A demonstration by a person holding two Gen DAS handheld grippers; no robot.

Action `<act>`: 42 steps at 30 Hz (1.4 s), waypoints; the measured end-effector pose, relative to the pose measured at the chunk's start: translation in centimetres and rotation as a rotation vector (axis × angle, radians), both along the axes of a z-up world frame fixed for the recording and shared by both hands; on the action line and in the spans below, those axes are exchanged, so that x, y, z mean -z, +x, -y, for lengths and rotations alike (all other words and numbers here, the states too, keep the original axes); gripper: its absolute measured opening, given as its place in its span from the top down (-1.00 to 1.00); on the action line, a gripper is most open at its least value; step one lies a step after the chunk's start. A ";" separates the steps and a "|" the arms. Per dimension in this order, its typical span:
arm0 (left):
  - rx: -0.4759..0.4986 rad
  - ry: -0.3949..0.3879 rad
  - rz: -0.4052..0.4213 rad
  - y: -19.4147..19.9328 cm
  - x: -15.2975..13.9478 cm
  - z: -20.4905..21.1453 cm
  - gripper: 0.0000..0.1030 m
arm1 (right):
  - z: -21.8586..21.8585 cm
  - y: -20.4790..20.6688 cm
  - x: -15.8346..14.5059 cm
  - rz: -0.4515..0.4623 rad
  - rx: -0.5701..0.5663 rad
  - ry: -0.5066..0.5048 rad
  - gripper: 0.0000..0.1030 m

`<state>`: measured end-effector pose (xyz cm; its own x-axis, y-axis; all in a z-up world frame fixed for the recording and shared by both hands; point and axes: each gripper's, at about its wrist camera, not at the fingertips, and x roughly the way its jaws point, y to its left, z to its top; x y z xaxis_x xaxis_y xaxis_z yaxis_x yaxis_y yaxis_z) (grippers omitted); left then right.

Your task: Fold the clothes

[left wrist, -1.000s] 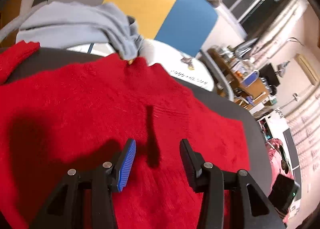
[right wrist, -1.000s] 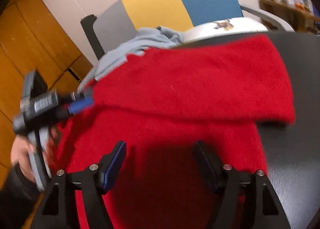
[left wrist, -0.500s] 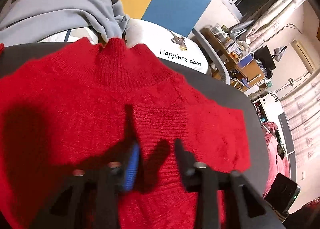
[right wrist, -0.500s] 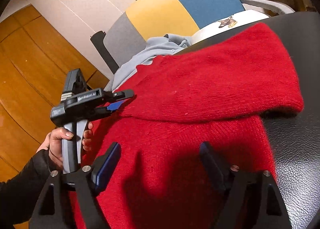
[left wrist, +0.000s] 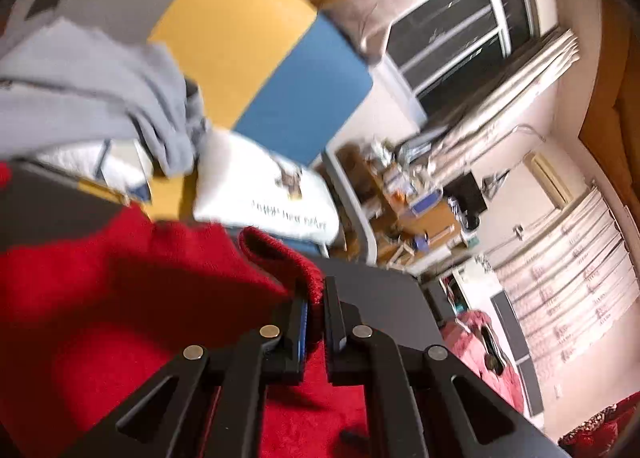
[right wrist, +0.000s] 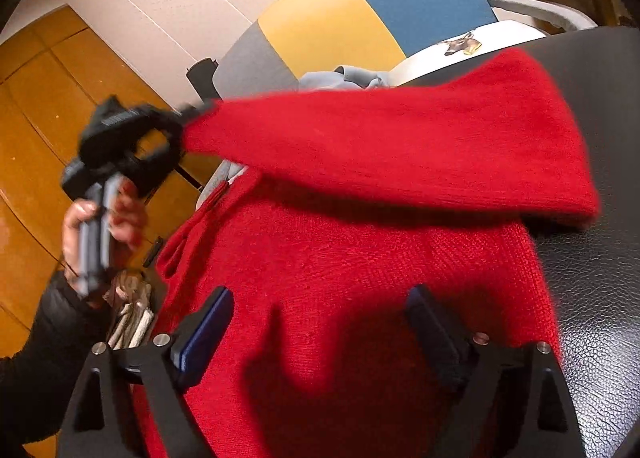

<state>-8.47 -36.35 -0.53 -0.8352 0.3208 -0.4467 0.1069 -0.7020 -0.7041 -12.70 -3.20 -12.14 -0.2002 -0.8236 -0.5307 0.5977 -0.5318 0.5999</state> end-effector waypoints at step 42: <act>-0.203 -0.238 0.334 8.3 12.8 7.6 0.89 | 6.2 -7.8 -1.2 -0.160 0.105 0.372 -1.00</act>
<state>-0.18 -43.96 -13.34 -0.6682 0.0211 -0.7437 0.4529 -0.7815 -0.4291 -20.51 -9.36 -10.96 -0.3767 -0.5520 -0.7439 0.5985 -0.7580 0.2593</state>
